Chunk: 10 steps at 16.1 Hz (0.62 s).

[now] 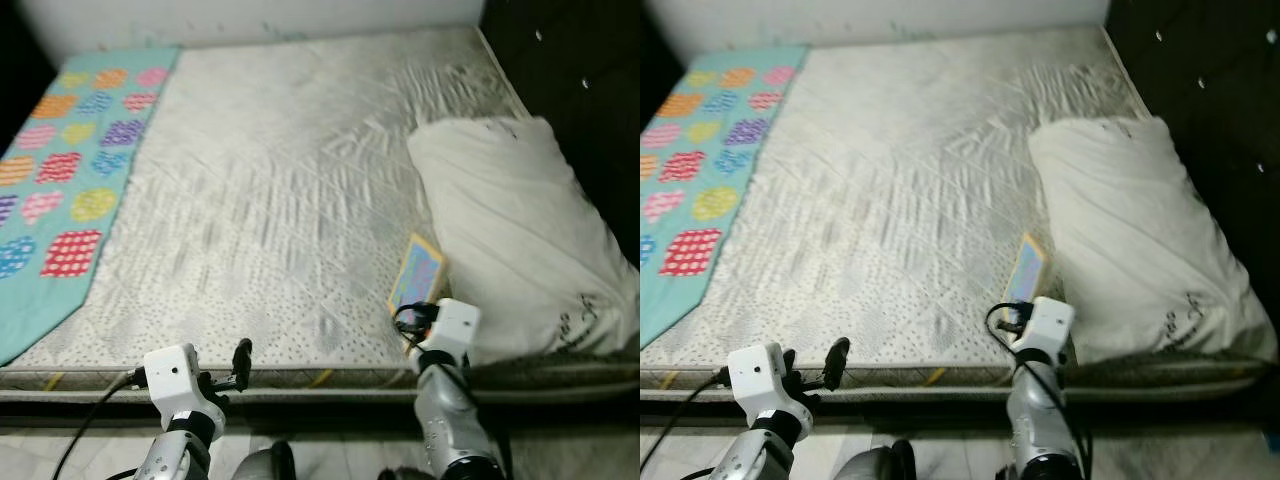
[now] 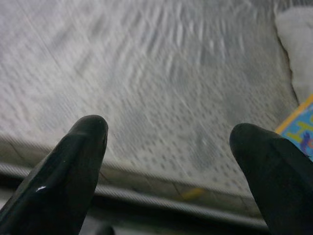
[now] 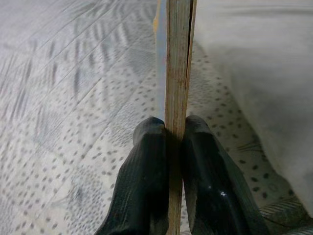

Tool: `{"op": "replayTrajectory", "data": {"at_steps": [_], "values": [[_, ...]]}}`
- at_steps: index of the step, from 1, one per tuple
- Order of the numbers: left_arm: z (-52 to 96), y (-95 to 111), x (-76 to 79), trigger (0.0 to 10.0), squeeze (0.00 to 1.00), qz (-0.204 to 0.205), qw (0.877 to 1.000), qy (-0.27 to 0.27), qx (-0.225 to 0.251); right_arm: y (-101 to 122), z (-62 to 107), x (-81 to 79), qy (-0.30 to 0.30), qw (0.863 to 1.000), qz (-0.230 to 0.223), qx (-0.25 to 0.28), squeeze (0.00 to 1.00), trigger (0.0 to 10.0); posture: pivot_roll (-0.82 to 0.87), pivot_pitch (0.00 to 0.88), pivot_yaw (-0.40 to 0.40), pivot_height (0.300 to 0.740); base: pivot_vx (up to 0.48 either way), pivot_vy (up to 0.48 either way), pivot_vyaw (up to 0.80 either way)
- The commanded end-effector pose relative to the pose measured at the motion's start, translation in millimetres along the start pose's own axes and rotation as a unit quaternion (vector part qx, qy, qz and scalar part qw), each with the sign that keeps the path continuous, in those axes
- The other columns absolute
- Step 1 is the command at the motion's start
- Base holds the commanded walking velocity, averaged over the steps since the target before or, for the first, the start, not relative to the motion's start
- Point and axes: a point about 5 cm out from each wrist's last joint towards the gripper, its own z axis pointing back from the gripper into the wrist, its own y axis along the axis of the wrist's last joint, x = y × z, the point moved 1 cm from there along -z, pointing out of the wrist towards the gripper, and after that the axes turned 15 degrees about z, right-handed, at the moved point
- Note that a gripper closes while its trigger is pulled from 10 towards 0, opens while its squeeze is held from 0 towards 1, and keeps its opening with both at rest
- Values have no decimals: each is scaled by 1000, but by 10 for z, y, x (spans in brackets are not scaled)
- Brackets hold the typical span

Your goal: Clean up the room

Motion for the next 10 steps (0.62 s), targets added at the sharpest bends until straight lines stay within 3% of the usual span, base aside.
{"op": "replayTrajectory", "data": {"at_steps": [1, 4, 7, 10], "values": [[12, -7, 44, 10000, 0, 42, 999, -11, -13, -41, 149, -209, 1, 996, -87, 1, 0, 10000, 69, 259, 111, 740, 0, 0, 0], [67, -172, 66, 10000, 0, 78, 995, -7, -53, 71, 122, -88, -21, 990, -132, 34, 0, 10000, 72, 251, 127, 740, 0, 0, 0], [106, -301, 158, 10000, 0, 69, 993, -30, -96, 248, 57, 3, -1, 988, -135, 77, 0, 10000, 70, 254, 111, 740, 0, 0, 0], [108, -311, 138, 10000, 0, 84, 993, -8, -87, 267, -3, 42, 18, 989, -126, 76, 0, 10000, 104, 249, 54, 740, 0, 0, 0]]}}
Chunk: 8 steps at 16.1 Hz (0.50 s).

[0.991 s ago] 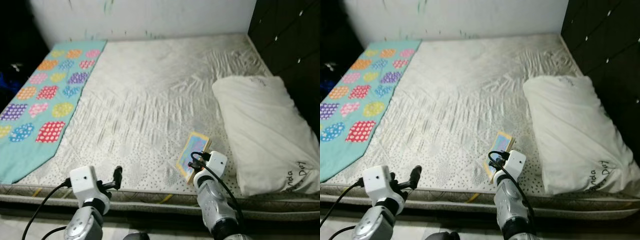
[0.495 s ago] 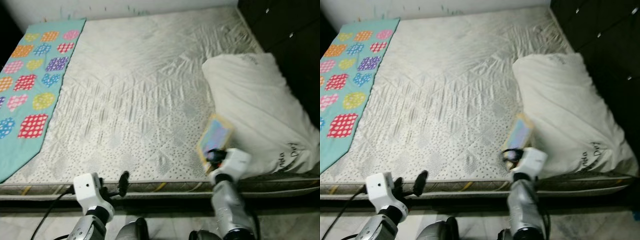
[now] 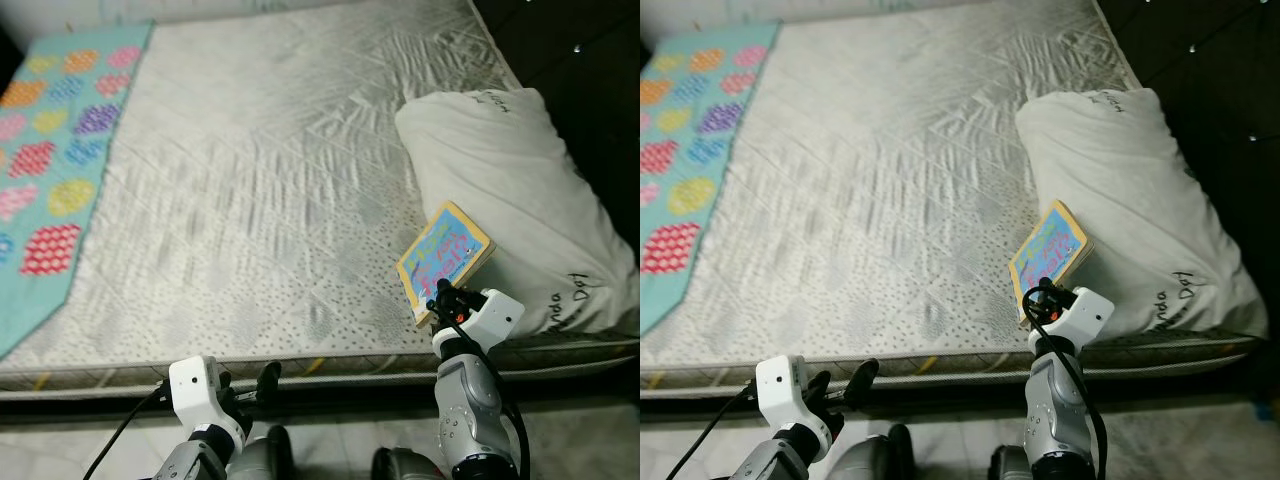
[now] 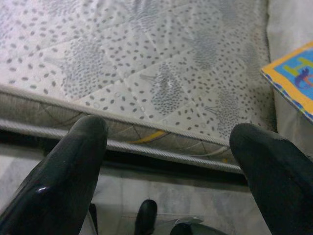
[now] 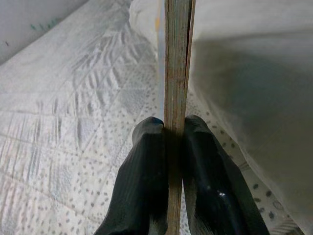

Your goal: Clean up the room

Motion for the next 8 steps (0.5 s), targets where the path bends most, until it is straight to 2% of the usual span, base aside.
{"op": "replayTrajectory", "data": {"at_steps": [1, 4, 6, 8], "values": [[52, -31, 15, 10000, 0, 46, 999, 19, 19, -66, 12, -218, 37, 999, -6, -15, 0, 10000, 118, 247, 37, 740, 0, 0, 0], [30, 2, 1, 10000, 0, 60, 997, 30, 42, -88, -68, -334, 71, 997, 25, -28, 0, 10000, 139, 211, -35, 740, 0, 0, 0], [-20, 94, 67, 10000, 0, 88, 992, 39, 86, -66, -176, -498, 118, 991, 42, -42, 0, 10000, 180, 198, -140, 740, 0, 0, 0], [19, 136, 44, 10000, 0, 102, 987, 53, 109, -68, -209, -604, 143, 987, 49, -50, 0, 10000, 203, 205, -178, 740, 0, 0, 0]]}}
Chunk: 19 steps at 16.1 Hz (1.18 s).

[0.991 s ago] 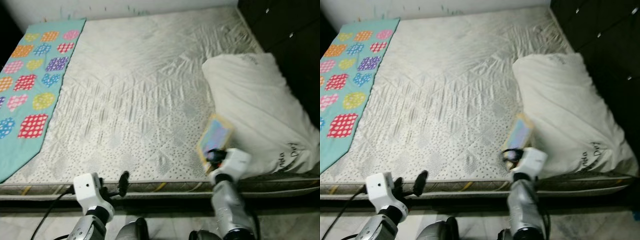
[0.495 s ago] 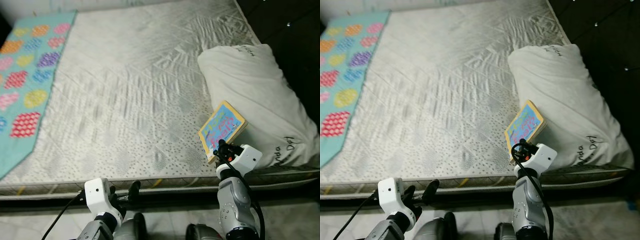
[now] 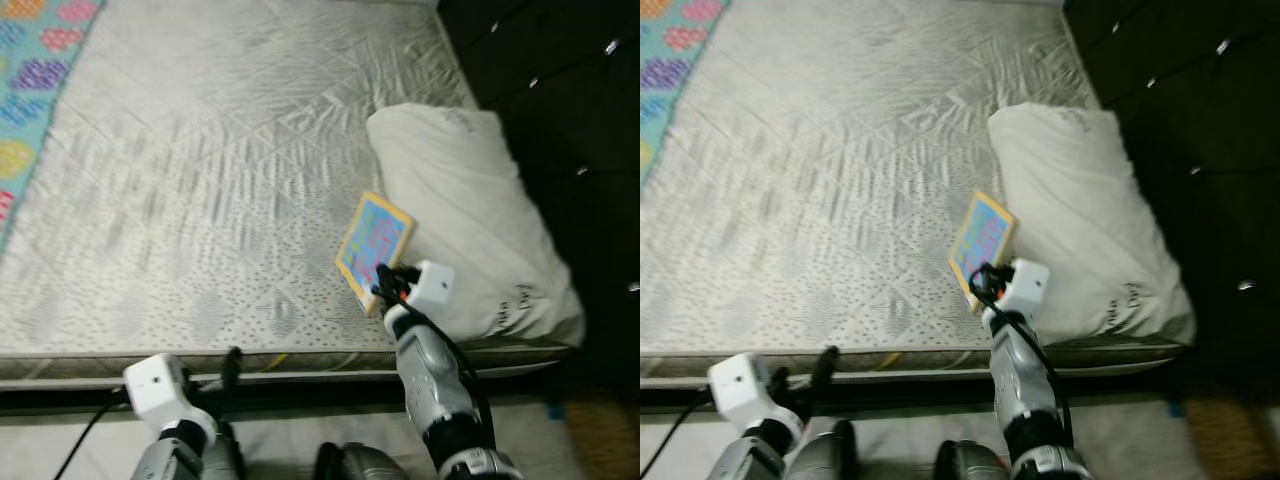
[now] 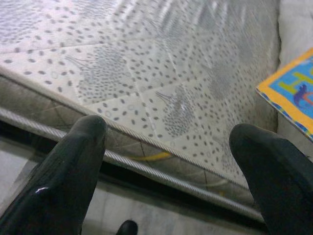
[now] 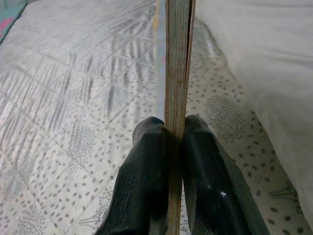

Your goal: Clean up the room

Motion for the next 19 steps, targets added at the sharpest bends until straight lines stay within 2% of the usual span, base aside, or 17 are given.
{"op": "replayTrajectory", "data": {"at_steps": [1, 3, 5, 8, 9, 10, 13, 14, 17, 19], "values": [[42, -153, 159, 10000, 0, 92, 996, 13, 11, -68, 3, -49, 17, 1000, 9, -16, 0, 10000, 226, 211, -210, 740, 0, 0, 0], [105, -182, 85, 10000, 0, 109, 993, 39, 13, -88, -37, -198, 38, 999, 13, -25, 0, 10000, 241, 215, -221, 740, 0, 0, 0], [93, -229, 80, 10000, 0, 107, 993, 40, -4, -127, -39, -226, 31, 999, 9, -35, 0, 10000, 240, 209, -207, 740, 0, 0, 0], [65, -267, 108, 10000, 0, 93, 995, 34, -29, -234, -14, -87, -25, 997, -3, -67, 0, 10000, 244, 214, -175, 740, 0, 0, 0], [69, -264, 100, 10000, 0, 78, 996, 35, -37, -336, 22, 37, -75, 992, -16, -101, 0, 10000, 250, 220, -161, 740, 0, 0, 0], [75, -259, 91, 10000, 0, 80, 995, 37, -37, -361, 35, 64, -88, 990, -21, -109, 0, 10000, 253, 223, -154, 740, 0, 0, 0], [113, -229, 56, 10000, 0, 80, 995, 44, -38, -536, 133, 173, -157, 972, -65, -162, 0, 10000, 261, 228, -137, 740, 0, 0, 0], [117, -216, 54, 10000, 0, 85, 995, 48, -36, -629, 191, 180, -191, 958, -101, -188, 0, 10000, 263, 233, -128, 740, 0, 0, 0], [106, -241, 101, 10000, 0, 78, 995, 45, -49, -730, 231, 47, -198, 945, -137, -223, 0, 10000, 260, 235, -114, 740, 0, 0, 0], [90, -249, 112, 10000, 0, 80, 994, 46, -53, -725, 221, -43, -174, 952, -126, -218, 0, 10000, 257, 234, -111, 740, 0, 0, 0]]}}
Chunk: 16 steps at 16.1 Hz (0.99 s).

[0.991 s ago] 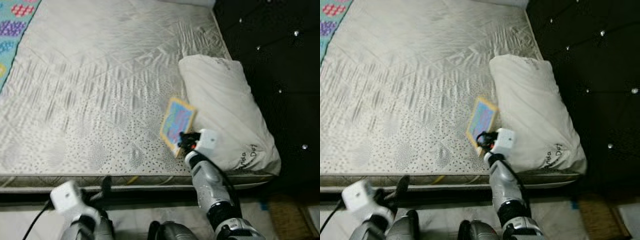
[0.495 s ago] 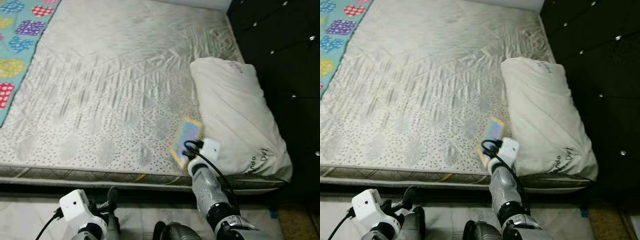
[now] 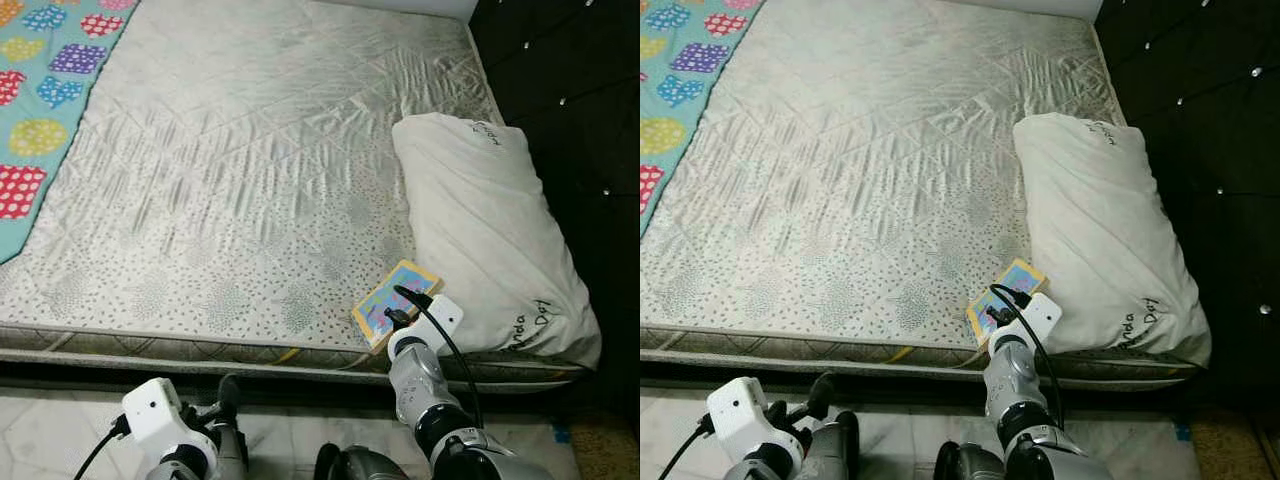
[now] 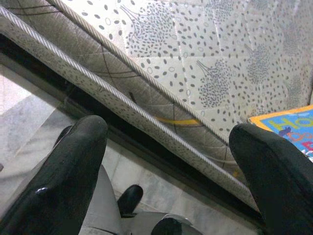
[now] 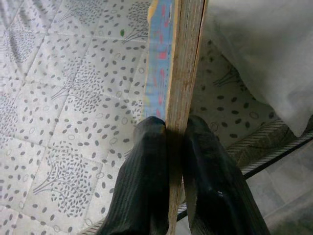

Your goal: Clean up the room

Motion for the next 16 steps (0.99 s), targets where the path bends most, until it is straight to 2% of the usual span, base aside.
{"op": "replayTrajectory", "data": {"at_steps": [1, 2, 3, 4, 6, 8, 11, 13, 15, 16], "values": [[-39, -64, 173, 10000, 0, 39, 999, -14, -5, -227, 88, -185, 24, 999, 14, -37, 0, 10000, 256, 233, -109, 740, 0, 0, 0], [-44, -59, 176, 10000, 0, 39, 999, -14, -4, -200, 86, -218, 36, 999, 28, -29, 0, 10000, 256, 233, -109, 740, 0, 0, 0], [-60, -26, 186, 10000, 0, 35, 999, -17, 3, -103, 82, -339, 76, 991, 107, 1, 0, 10000, 250, 229, -106, 740, 0, 0, 0], [-79, 21, 198, 10000, 0, 23, 999, -23, 14, -18, 79, -421, 99, 981, 163, 27, 0, 10000, 232, 216, -100, 740, 0, 0, 0], [-148, 126, 249, 10000, 0, -33, 998, -45, 41, 222, 93, -553, 155, 944, 270, 109, 0, 10000, 193, 179, -89, 740, 0, 0, 0], [-245, 179, 296, 10000, 0, -50, 996, -54, 49, 328, 124, -531, 172, 934, 276, 149, 0, 10000, 160, 137, -73, 740, 0, 0, 0], [-334, 430, 453, 10000, 0, -106, 984, -80, 119, 532, 214, -407, 149, 914, 304, 226, 0, 10000, 115, 77, -48, 740, 0, 0, 0], [-388, 576, 561, 10000, 0, -136, 973, -98, 162, 713, 312, -305, 135, 909, 285, 274, 0, 10000, 88, 11, -30, 740, 0, 0, 0], [-449, 619, 560, 10000, 0, -144, 969, -93, 176, 783, 339, -270, 127, 907, 284, 283, 0, 10000, 74, 0, -18, 740, 0, 0, 0], [-468, 632, 556, 10000, 0, -135, 969, -100, 180, 832, 344, -221, 114, 907, 285, 289, 0, 10000, 69, 0, -14, 740, 0, 0, 0]]}}
